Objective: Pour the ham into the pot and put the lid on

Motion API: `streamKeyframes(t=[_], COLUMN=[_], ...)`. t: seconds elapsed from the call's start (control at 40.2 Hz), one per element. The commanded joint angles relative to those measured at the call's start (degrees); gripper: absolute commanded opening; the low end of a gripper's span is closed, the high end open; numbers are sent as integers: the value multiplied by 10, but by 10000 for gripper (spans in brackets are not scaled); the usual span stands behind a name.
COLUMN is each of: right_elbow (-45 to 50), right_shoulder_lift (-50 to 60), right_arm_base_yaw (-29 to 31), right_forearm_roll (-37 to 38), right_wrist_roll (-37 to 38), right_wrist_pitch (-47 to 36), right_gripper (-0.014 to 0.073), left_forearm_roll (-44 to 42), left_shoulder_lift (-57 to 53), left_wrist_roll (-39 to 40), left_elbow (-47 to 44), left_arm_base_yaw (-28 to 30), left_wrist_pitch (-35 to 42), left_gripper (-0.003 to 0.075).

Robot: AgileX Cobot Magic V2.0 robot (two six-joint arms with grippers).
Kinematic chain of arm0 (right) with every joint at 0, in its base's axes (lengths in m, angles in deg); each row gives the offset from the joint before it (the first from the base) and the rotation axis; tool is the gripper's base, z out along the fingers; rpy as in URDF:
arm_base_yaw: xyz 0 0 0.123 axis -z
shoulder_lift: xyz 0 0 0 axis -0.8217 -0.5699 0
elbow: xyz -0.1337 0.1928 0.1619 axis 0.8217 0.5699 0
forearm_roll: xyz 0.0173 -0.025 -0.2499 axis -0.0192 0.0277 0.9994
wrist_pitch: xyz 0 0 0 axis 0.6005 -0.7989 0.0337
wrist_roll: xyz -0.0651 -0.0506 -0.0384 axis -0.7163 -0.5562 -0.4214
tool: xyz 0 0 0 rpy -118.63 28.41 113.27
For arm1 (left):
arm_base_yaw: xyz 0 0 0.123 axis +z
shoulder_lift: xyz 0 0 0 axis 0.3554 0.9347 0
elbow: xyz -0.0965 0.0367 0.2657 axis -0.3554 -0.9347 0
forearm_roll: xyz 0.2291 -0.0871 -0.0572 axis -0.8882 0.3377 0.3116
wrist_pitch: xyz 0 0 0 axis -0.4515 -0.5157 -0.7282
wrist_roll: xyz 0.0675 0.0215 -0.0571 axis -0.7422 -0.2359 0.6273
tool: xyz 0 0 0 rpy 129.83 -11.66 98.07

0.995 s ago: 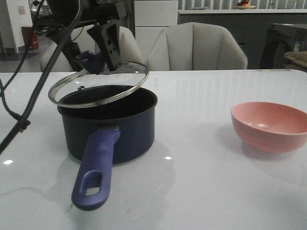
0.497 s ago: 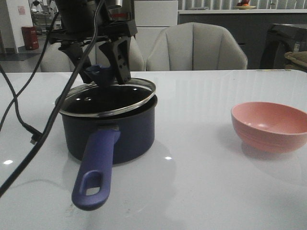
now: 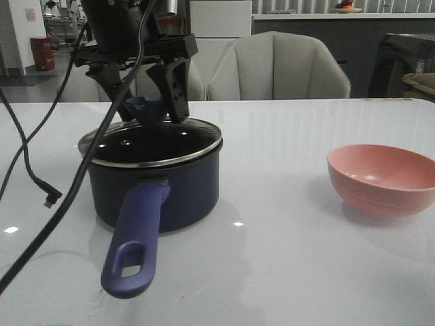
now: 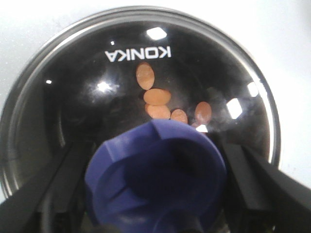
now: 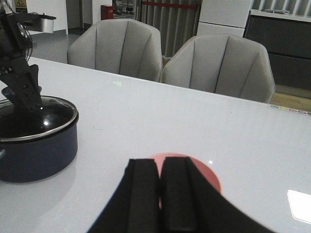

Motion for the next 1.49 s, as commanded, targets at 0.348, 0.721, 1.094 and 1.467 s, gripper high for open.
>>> streamKeyframes(t=[0.348,0.721,1.094,1.467], right_elbow=[-14,-14,-14,-14], right_shoulder_lift=[-5,-5,-5,-5], right_arm_base_yaw=[-1,-1,-1,-1], right_forearm_roll=[-3,-3,-3,-3], right_wrist_roll=[-5,-5,-5,-5], right_wrist_pitch=[-42,-42,-42,-42], right_gripper=[151,151,151,151], left_forearm_roll=[3,7,5,-36], left_shoulder_lift=[-27,-27,-46,-134], left_wrist_roll=[1,1,1,1], left_elbow=[32,51,127,83], left_arm_base_yaw=[-1,-1,-1,-1], left_wrist_pitch=[21,-2,-50,-43], left_gripper=[537,545,606,606])
